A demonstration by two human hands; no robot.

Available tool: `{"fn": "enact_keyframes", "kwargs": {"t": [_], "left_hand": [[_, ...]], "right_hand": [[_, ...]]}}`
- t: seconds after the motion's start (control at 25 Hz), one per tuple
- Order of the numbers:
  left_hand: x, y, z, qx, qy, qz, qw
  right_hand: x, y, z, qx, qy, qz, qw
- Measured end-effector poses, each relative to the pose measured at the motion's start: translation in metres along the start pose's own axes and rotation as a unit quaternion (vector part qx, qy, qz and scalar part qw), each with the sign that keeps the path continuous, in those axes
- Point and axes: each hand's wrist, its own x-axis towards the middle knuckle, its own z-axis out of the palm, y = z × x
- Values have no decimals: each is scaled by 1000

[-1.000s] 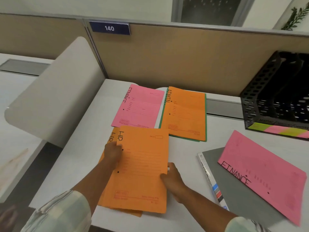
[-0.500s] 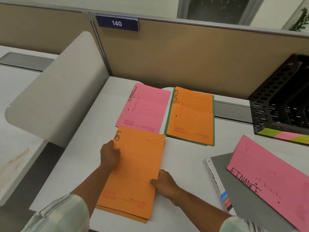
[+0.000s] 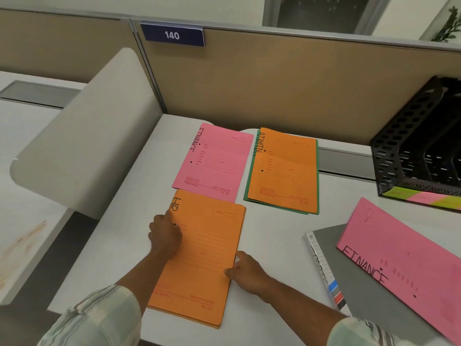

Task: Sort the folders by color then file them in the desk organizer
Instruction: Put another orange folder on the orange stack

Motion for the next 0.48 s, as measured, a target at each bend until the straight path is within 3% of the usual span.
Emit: {"fn": "enact_keyframes", "kwargs": {"t": [0.24,0.48], "left_hand": [[-24,13,8,37,35,64,997],[-56,62,39,67,-1,154,986]], "right_hand": [[-6,1,-14,-48,51,-3,998],[-19,19,-43,-149,128,-24,980]]}}
